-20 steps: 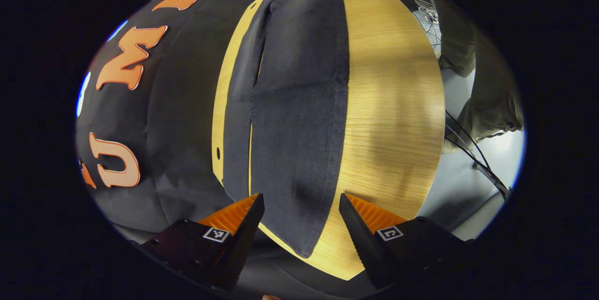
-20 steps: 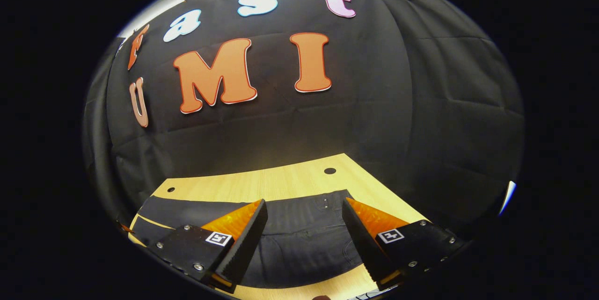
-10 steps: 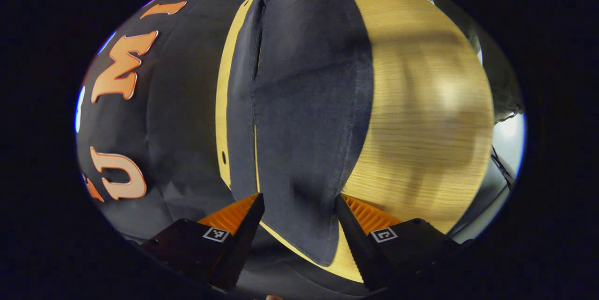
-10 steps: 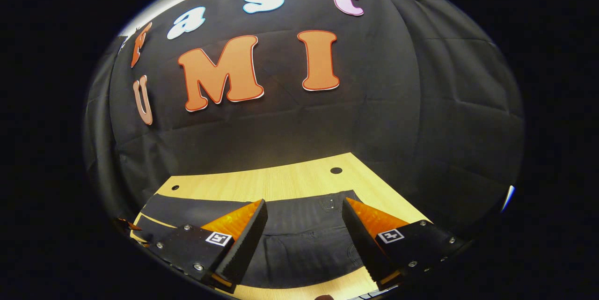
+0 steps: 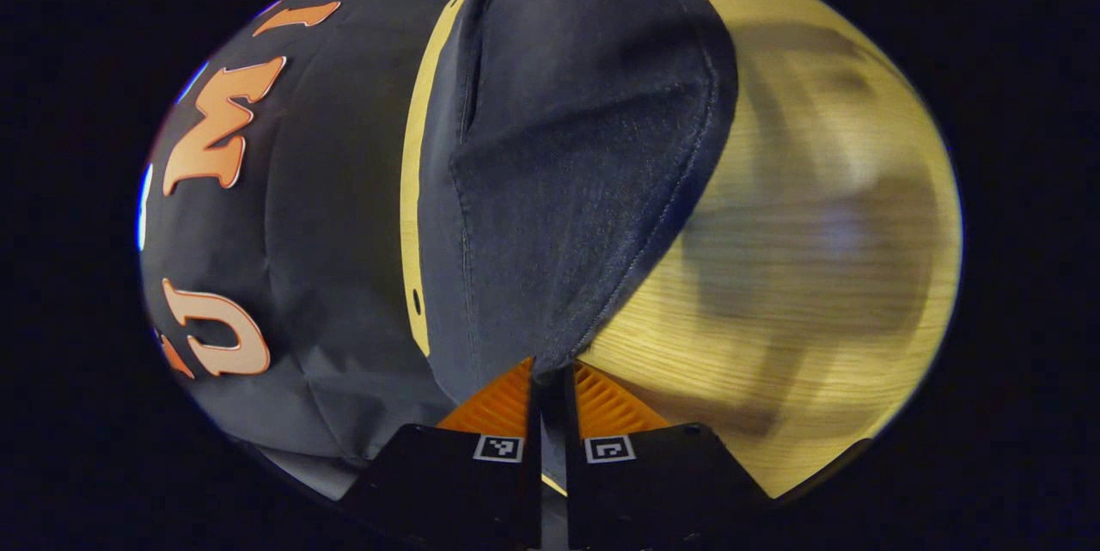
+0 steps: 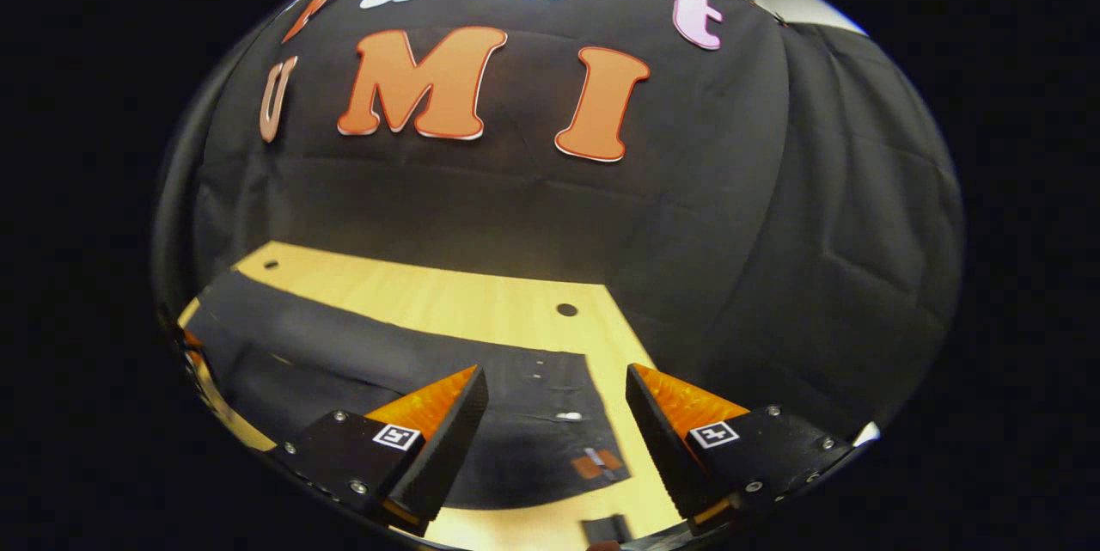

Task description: Grasp the waist and the cuffs of the jeans and fold them to make the two legs overlap; first hold the waist and fold one-third of the jeans toward the cuffs, then hold the cuffs and fold the remaining one-third in the same direction to finish folding.

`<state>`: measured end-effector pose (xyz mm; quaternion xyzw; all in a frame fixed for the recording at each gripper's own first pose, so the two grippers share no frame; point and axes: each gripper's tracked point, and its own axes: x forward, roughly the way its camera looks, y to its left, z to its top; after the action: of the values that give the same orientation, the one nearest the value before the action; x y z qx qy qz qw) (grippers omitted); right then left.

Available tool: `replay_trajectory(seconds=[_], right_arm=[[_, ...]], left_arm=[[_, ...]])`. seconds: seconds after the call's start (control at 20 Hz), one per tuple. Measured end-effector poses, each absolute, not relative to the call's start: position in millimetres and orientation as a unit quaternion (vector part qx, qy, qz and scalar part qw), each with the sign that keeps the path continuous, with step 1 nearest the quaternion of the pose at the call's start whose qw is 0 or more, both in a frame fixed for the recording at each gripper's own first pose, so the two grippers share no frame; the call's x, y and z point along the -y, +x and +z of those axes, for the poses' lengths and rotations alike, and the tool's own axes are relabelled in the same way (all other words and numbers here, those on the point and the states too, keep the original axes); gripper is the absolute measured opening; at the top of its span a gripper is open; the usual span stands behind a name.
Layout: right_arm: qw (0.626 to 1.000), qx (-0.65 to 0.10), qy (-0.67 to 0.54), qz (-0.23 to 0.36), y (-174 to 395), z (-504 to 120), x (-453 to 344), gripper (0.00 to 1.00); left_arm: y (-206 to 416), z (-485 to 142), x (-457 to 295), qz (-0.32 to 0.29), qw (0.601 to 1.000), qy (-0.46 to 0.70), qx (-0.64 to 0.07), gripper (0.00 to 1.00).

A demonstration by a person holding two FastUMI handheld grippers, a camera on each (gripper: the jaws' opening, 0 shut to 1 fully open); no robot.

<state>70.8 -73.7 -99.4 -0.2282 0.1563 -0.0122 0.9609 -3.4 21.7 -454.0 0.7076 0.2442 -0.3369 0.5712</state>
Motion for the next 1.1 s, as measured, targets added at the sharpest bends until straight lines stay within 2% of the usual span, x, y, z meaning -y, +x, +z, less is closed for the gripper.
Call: replay_trajectory(seconds=[0.05, 0.15, 0.2, 0.3, 0.5, 0.55, 0.8, 1.0, 1.1], right_arm=[[0.945, -0.152, -0.289, -0.029, 72, -96, 93, 0.98], [0.905, -0.156, -0.395, -0.014, 72, -108, 111, 0.98], [0.876, -0.167, -0.452, 0.01, 66, -124, 114, 0.98], [0.769, -0.199, -0.598, 0.104, 38, -175, 116, 0.98], [0.651, -0.204, -0.698, 0.219, 10, -243, 107, 0.99], [0.632, -0.203, -0.71, 0.233, 11, -255, 111, 0.98], [0.562, -0.212, -0.754, 0.267, 12, -293, 122, 0.98], [0.561, -0.209, -0.754, 0.272, 23, -303, 116, 0.97], [0.551, -0.185, -0.765, 0.278, 36, -304, 101, 0.96]], left_arm=[[-9, -456, -21, -0.339, 0.578, 0.695, -0.263, 0.11], [-4, -459, -24, -0.339, 0.584, 0.684, -0.276, 0.05], [-3, -457, -23, -0.34, 0.582, 0.685, -0.276, 0.05], [-1, -457, -21, -0.34, 0.578, 0.69, -0.272, 0.05], [0, -457, -22, -0.34, 0.572, 0.695, -0.273, 0.05], [0, -457, -21, -0.339, 0.569, 0.697, -0.273, 0.05], [0, -456, -21, -0.335, 0.565, 0.703, -0.272, 0.05], [1, -455, -21, -0.329, 0.573, 0.7, -0.272, 0.05], [1, -455, -19, -0.328, 0.576, 0.698, -0.27, 0.05]])
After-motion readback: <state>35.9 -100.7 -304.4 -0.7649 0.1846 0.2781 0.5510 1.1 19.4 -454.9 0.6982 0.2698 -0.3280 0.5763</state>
